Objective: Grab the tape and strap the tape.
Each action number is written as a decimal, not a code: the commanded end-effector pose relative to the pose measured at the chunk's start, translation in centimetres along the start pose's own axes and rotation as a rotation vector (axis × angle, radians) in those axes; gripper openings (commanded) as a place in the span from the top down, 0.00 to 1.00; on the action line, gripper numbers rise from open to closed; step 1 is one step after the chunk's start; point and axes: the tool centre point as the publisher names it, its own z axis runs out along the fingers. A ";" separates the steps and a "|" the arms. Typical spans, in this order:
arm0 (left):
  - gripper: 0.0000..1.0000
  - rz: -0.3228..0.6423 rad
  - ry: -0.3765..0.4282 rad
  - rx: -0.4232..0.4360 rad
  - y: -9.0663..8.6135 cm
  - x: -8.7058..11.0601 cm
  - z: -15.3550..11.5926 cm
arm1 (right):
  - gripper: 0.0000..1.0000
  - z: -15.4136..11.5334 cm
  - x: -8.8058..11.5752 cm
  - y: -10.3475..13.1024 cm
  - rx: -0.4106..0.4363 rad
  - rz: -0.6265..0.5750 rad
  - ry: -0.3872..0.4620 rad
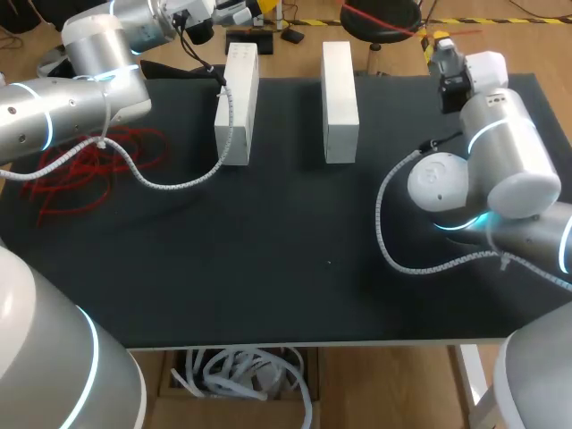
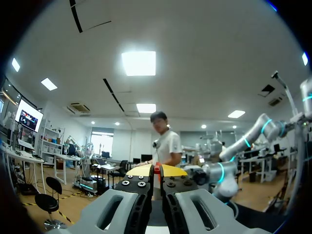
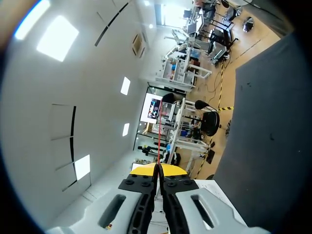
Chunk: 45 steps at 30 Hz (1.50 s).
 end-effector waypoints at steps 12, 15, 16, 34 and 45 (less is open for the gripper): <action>1.00 0.022 -0.029 -0.106 0.1 -0.3 -0.5 | 1.00 -0.2 0.1 0.0 0.015 -0.025 -0.013; 1.00 0.037 -0.043 -0.196 0.5 -0.4 -0.5 | 1.00 -0.2 0.1 0.0 0.018 -0.036 -0.017; 1.00 0.048 -0.041 -0.228 0.6 -0.4 -0.5 | 1.00 -0.2 0.1 0.0 0.018 -0.036 -0.018; 1.00 0.191 -0.076 -0.542 0.7 -0.2 -1.3 | 1.00 -0.2 0.1 -0.3 0.057 -0.109 -0.011; 1.00 0.321 -0.117 -0.830 0.5 -0.4 -1.5 | 1.00 0.1 0.3 -0.3 0.066 -0.118 -0.005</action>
